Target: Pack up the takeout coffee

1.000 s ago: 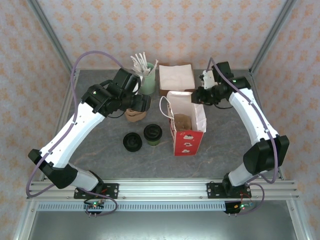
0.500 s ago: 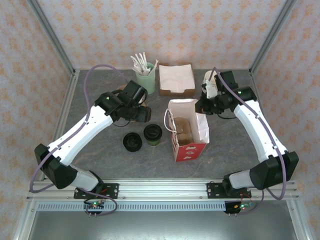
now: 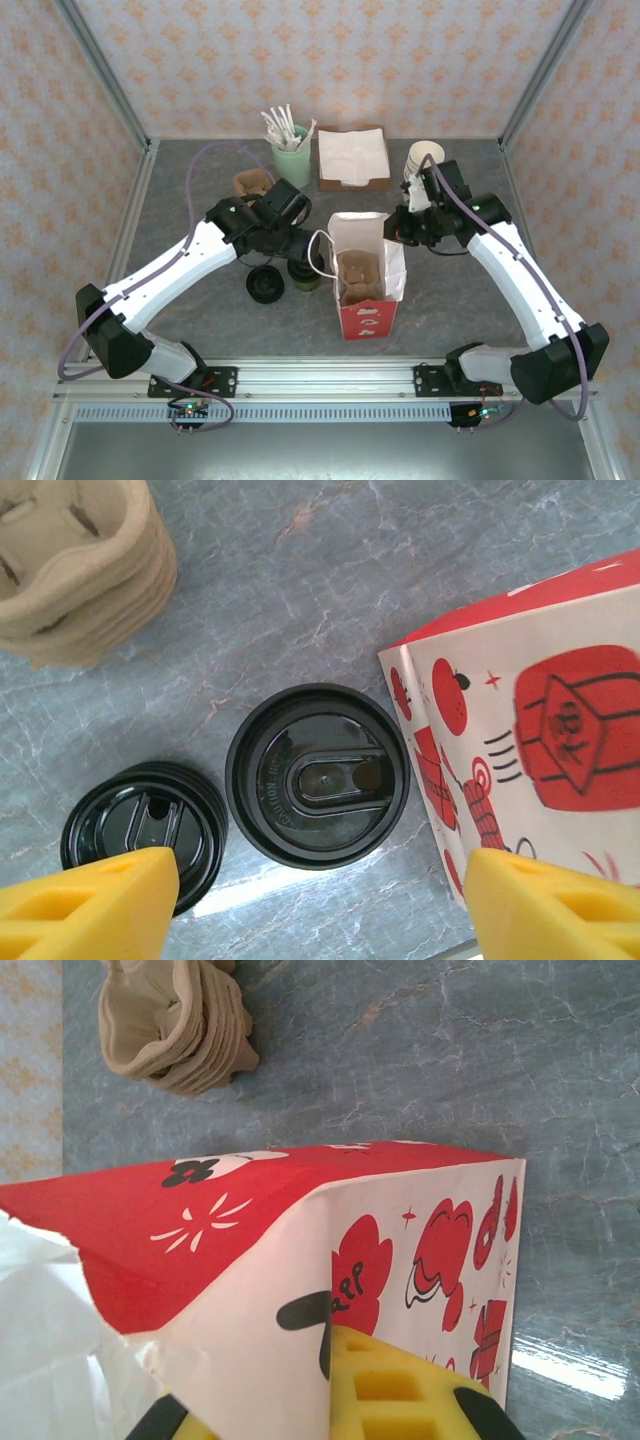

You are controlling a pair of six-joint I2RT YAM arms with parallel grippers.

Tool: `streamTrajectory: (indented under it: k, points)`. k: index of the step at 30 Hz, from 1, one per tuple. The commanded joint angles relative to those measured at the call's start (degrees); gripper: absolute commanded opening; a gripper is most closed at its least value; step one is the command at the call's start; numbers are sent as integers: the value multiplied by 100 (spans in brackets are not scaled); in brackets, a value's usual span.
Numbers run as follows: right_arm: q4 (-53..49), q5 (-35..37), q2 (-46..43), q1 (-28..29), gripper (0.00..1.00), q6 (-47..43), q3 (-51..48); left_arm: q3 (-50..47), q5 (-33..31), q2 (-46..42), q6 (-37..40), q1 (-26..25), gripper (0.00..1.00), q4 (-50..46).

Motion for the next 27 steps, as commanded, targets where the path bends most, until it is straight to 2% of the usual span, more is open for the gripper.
streamTrajectory:
  k: [1, 4, 7, 12, 27]
  points:
    - [246, 193, -230, 14, 6, 406, -95, -90, -94, 56, -194, -67, 84, -17]
    - [283, 265, -346, 16, 13, 523, -170, -70, -66, 124, -185, -103, 86, -32]
    - [302, 344, -347, 14, 27, 629, -221, -110, -31, 228, -412, -153, 87, -7]
    - [213, 441, -347, 19, 37, 591, -136, -108, -41, 470, -498, -229, 87, 27]
    - [-26, 453, -300, 10, 41, 443, 209, -47, 158, 982, -449, -238, 86, 89]
